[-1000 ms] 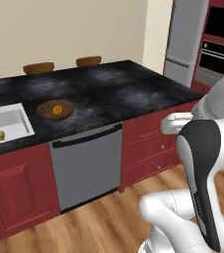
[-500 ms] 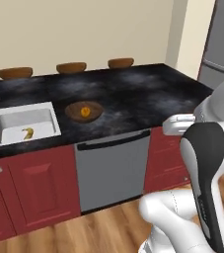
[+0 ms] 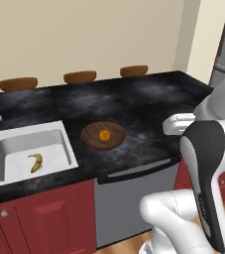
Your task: Pick the oranges from the cabinet and place them in one bowl. Pick the banana from the sink and place it in the other bowl.
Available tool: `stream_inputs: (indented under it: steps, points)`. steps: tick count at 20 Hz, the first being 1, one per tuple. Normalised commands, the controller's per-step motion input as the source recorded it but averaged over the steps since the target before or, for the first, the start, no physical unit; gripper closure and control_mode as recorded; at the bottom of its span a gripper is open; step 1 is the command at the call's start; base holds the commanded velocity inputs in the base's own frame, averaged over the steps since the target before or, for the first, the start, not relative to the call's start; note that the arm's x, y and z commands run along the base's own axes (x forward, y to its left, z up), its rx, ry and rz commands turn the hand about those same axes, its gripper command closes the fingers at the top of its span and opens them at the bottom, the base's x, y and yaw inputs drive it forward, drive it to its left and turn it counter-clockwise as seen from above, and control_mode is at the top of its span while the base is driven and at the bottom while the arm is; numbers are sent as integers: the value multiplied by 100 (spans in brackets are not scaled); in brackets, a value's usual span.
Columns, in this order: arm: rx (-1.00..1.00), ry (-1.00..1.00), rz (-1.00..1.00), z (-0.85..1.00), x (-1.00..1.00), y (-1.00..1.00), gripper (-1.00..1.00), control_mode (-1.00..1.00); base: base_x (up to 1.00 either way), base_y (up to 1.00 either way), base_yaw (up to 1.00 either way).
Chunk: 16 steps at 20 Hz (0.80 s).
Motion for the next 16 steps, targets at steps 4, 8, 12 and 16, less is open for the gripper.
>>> stream_inputs:
  steps: [4, 8, 12, 16]
  points:
    - [0, 0, 0, 0, 0, 0, 100, 100, 74, 53, -4]
    - [0, 1, -2, -6, 4, 16, 100, -100, 39, 44, -4]
    - [1, 10, -3, -33, 35, 53, 100, -100, 0, 0, 0]
    - [5, 25, 1, -47, 75, 19, 100, -100, 0, 0, 0]
